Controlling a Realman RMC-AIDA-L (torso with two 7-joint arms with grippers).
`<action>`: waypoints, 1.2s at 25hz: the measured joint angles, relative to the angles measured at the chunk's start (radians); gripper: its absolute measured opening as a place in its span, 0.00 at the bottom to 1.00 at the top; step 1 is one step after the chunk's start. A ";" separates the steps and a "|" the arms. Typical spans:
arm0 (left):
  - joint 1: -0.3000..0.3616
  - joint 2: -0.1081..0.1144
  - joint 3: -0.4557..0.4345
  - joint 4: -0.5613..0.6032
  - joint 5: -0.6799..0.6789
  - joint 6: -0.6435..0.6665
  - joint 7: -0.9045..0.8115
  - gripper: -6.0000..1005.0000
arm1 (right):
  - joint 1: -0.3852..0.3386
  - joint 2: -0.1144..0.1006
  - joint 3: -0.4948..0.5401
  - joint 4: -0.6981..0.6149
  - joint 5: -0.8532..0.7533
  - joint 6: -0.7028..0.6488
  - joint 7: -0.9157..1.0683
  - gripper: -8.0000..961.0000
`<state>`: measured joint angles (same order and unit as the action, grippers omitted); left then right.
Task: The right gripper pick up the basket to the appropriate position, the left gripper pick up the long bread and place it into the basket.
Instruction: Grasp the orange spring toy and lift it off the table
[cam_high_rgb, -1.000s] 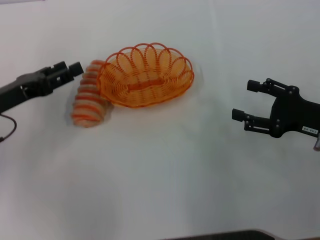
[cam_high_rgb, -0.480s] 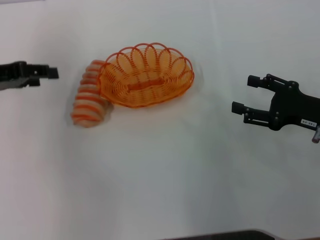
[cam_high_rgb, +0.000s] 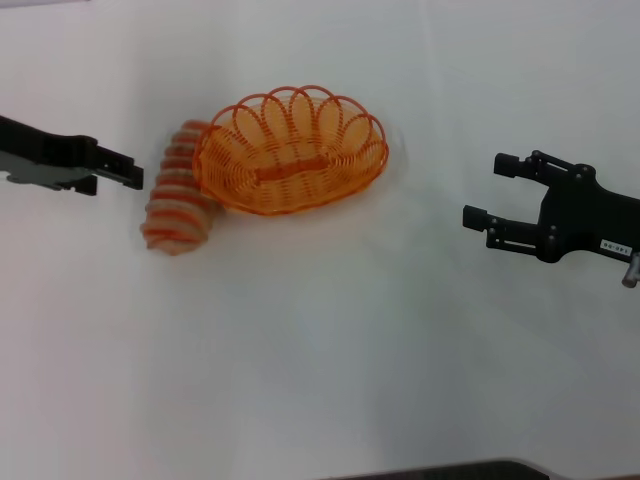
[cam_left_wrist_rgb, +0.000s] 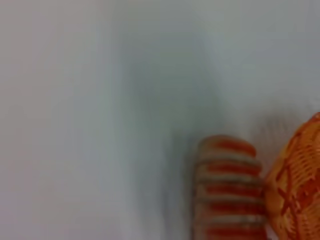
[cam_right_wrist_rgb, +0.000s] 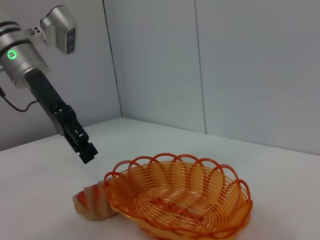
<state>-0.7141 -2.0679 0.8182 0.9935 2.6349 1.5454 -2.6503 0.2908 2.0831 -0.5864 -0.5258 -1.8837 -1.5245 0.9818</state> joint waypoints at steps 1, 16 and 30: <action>-0.007 -0.004 0.014 0.002 0.002 0.005 -0.002 0.67 | -0.001 0.000 0.000 0.000 0.000 0.000 0.000 0.91; -0.044 -0.076 0.188 0.043 0.109 -0.039 -0.054 0.67 | -0.008 0.002 0.002 0.000 0.000 0.001 -0.002 0.91; -0.048 -0.094 0.200 0.041 0.143 -0.075 -0.060 0.67 | 0.000 0.002 -0.004 0.007 0.000 0.011 -0.001 0.91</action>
<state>-0.7617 -2.1621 1.0181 1.0340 2.7774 1.4704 -2.7098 0.2905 2.0847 -0.5905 -0.5185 -1.8836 -1.5134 0.9811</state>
